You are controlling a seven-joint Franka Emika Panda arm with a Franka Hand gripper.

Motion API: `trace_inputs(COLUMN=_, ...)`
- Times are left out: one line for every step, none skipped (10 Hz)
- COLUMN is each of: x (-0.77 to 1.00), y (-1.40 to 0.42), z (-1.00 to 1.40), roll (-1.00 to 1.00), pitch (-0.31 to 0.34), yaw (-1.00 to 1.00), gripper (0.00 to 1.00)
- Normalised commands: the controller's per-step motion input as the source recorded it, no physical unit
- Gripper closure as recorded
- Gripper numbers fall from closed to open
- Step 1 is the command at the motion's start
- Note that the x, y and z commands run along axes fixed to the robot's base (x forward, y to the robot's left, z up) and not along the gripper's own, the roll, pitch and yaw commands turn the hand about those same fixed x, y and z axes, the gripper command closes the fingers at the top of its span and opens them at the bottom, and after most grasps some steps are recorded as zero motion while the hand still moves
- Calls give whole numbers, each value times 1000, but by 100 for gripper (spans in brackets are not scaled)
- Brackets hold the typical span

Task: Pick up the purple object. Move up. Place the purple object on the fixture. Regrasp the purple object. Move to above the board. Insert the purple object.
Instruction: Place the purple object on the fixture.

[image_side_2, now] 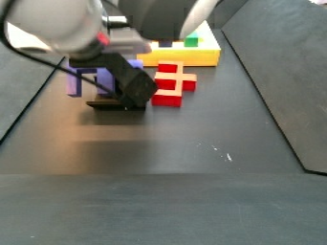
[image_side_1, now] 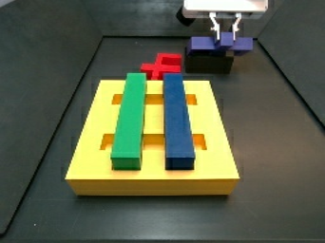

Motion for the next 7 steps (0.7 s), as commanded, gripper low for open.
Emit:
trace_inputs(x=163, y=0, z=-231, roll=-249, pitch=0, yaw=-166, gripper=100)
trace_inputs(x=129, y=14, z=-186, roll=-146, pitch=0, yaw=-174, gripper=100)
trace_inputs(x=111, y=60, z=-120, roll=-123, pitch=11, yaw=-146, gripper=100)
trace_inputs(x=0, y=0, z=0, roll=-91, pitch=0, yaw=0, gripper=100)
trace_inputs(x=0, y=0, z=0, roll=-17, pitch=0, yaw=0, gripper=100)
trace_inputs(x=-43, y=120, z=0, roll=-189, pitch=-23, yaw=9, gripper=100)
trace_inputs(x=-197, y=97, z=-143, roll=0, pitch=-123, yaw=69, gripper=100)
